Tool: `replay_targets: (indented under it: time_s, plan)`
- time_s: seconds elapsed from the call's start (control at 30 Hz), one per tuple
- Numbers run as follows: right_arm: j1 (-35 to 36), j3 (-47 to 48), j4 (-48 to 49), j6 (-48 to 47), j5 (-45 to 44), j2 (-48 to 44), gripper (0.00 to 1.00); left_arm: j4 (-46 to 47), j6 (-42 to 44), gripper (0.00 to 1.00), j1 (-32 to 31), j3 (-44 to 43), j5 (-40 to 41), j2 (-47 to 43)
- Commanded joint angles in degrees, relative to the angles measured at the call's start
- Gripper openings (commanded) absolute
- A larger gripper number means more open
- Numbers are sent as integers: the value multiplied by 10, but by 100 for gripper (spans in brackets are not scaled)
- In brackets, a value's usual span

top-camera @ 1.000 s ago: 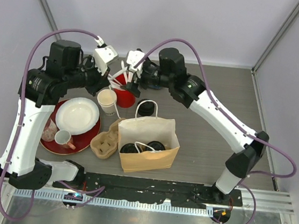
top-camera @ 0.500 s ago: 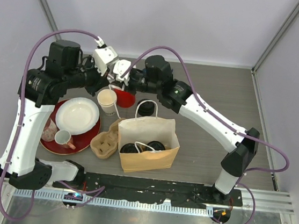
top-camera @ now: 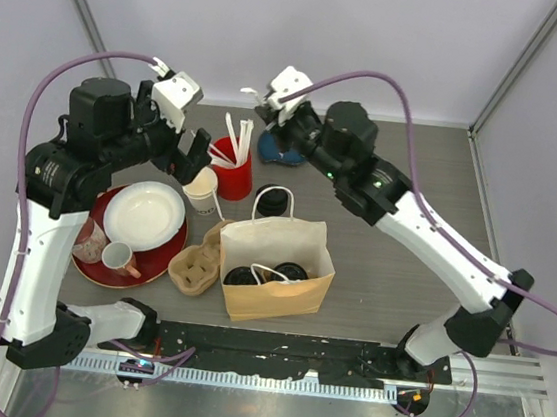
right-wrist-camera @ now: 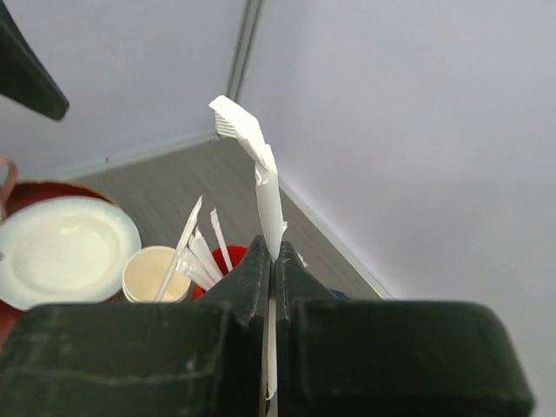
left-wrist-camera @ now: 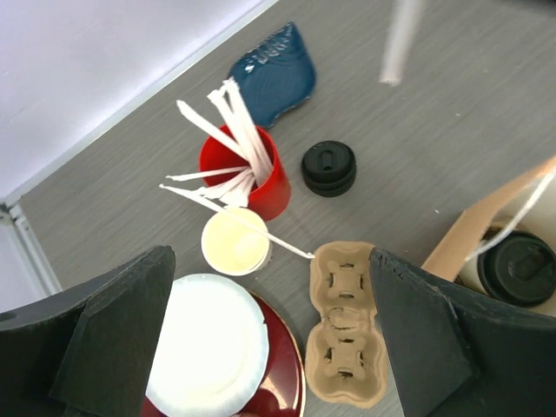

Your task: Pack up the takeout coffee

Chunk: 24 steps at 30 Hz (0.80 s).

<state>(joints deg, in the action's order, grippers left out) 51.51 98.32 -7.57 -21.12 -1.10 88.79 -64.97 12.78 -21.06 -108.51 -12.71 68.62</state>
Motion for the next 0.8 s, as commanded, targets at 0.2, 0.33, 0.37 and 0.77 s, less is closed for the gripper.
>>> replay_targets:
  time_s: [0.2, 0.33, 0.37, 0.77]
  plan:
    - [0, 36, -119, 209, 4, -200, 1, 113, -43, 100, 13, 113, 109, 6]
    - [1, 1, -175, 291, 117, -244, 1, 151, -62, 100, 38, 150, 114, 13]
    - [1, -39, -175, 307, 127, -261, 1, 157, -65, 100, 42, 154, 110, 15]
    - [0, -359, -11, 355, 131, -361, 1, 179, -72, 100, 54, 188, 91, 19]
